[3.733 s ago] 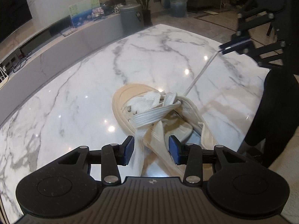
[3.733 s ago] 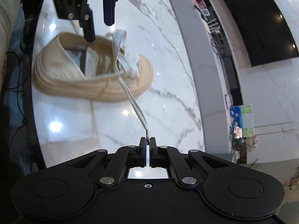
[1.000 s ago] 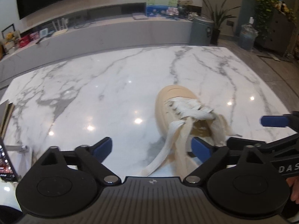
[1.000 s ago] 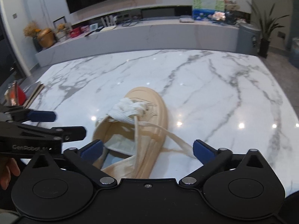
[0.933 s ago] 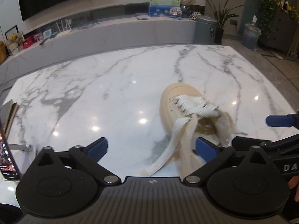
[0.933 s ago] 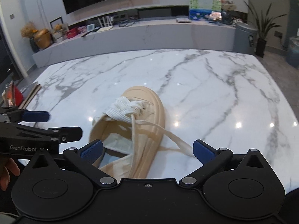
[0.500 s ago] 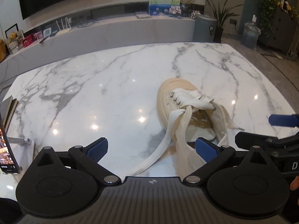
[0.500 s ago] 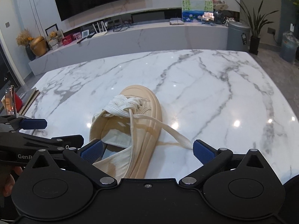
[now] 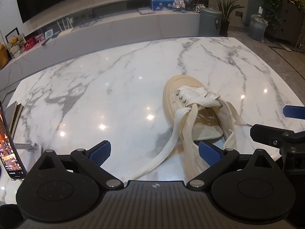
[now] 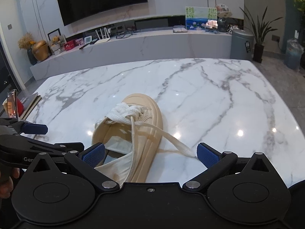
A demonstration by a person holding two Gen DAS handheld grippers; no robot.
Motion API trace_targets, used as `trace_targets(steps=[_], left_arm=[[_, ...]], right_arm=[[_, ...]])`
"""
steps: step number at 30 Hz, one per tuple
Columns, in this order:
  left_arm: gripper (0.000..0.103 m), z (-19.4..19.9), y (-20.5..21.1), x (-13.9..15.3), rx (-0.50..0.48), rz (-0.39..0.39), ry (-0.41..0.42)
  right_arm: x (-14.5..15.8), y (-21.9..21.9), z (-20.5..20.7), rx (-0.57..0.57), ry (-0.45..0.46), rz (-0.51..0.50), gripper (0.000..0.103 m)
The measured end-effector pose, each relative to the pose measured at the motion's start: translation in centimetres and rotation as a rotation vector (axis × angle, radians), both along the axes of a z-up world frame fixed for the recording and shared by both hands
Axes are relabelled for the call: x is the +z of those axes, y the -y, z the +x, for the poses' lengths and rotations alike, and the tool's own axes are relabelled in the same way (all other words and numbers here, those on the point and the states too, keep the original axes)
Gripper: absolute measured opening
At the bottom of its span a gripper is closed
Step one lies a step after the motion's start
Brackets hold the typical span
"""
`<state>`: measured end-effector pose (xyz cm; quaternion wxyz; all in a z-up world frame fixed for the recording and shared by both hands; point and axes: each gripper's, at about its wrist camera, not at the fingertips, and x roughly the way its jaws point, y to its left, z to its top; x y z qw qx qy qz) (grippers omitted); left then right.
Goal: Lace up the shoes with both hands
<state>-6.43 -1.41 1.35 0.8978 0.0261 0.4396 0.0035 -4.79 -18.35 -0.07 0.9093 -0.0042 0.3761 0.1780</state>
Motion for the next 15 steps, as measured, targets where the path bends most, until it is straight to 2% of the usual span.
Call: trace_targets(steps=[15], left_arm=[[0.1,-0.11,0.29,0.32,0.005,-0.015,0.0]], right_arm=[[0.26,0.82,-0.2,-0.025,-0.016,-0.003,0.102]])
